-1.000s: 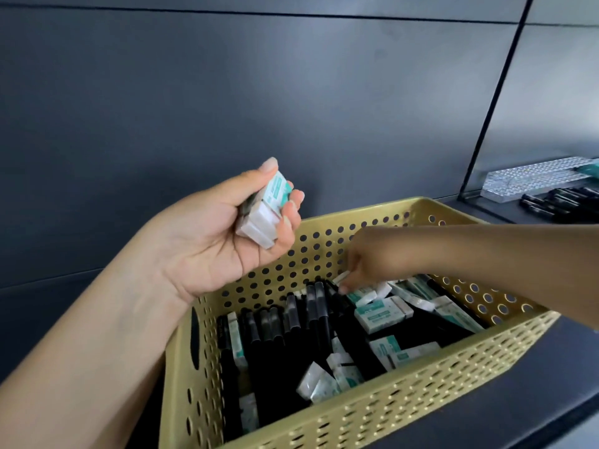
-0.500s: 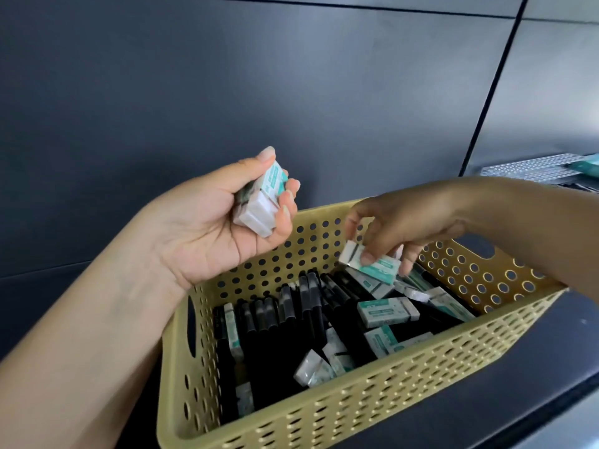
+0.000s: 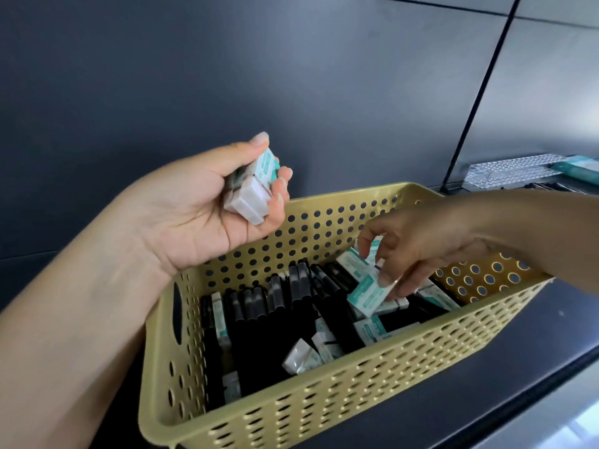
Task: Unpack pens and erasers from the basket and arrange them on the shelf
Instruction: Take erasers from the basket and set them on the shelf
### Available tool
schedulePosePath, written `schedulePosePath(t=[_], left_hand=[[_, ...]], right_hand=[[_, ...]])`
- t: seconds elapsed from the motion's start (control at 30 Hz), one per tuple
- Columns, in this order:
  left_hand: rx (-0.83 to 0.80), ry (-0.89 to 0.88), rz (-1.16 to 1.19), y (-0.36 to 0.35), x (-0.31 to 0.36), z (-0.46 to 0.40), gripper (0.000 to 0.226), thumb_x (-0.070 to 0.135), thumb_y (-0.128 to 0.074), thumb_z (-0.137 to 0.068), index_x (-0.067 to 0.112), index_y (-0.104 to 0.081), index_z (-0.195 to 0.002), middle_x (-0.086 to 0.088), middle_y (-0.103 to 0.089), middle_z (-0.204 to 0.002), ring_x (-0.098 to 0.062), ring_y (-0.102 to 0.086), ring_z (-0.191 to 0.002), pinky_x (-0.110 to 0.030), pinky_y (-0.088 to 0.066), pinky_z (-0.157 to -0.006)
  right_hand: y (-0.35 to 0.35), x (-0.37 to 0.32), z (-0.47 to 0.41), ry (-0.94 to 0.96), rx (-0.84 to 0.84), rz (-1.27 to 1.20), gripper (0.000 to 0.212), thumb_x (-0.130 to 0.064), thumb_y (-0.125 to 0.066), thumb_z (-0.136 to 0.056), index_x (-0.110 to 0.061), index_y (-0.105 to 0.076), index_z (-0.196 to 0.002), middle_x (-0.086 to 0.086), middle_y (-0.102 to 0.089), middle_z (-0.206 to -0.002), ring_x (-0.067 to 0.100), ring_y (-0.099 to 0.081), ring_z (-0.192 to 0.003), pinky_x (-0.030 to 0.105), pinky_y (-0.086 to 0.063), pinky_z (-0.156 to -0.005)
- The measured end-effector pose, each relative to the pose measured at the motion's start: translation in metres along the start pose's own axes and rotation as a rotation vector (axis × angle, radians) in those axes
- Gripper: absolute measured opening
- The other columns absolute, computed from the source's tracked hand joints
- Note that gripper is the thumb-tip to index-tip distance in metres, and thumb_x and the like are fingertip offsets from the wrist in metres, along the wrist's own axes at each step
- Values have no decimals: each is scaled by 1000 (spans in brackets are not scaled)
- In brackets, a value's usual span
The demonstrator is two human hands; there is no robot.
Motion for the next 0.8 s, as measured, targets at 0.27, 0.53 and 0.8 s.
schedulePosePath(t=[0.27, 0.53, 0.8], left_hand=[[12, 15, -15, 1, -2, 0, 35, 19, -61, -61, 6, -54, -93, -9, -62, -61, -14, -56, -45, -22, -46, -38], [-3, 12, -29, 1, -2, 1, 34, 17, -60, -62, 7, -53, -93, -9, -61, -62, -15, -56, -46, -23, -46, -39], [3, -123, 28, 7, 12, 0, 8, 4, -59, -56, 8, -66, -56, -6, -65, -71, -13, -58, -56, -26, -51, -49]], right_hand=[[-9, -5, 4, -17, 14, 769, 37, -44, -62, -80, -27, -63, -113, -11, -58, -77, 7, -53, -71, 21, -42, -66], [-16, -7, 0, -29, -45, 768, 22, -47, -65, -76, -30, -55, -66, -18, -45, -66, 4, -45, -68, 24, -38, -69], [0, -6, 4, -1, 17, 500, 14, -34, -68, -77, -21, -63, -80, -5, -52, -65, 7, -45, -56, 15, -36, -47]])
Point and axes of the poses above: each hand's wrist, its own z-axis away from the middle knuckle, its own y-axis out of the back of the hand, x = y × z, the point moved 10 cm from there along -z, towards the middle knuckle
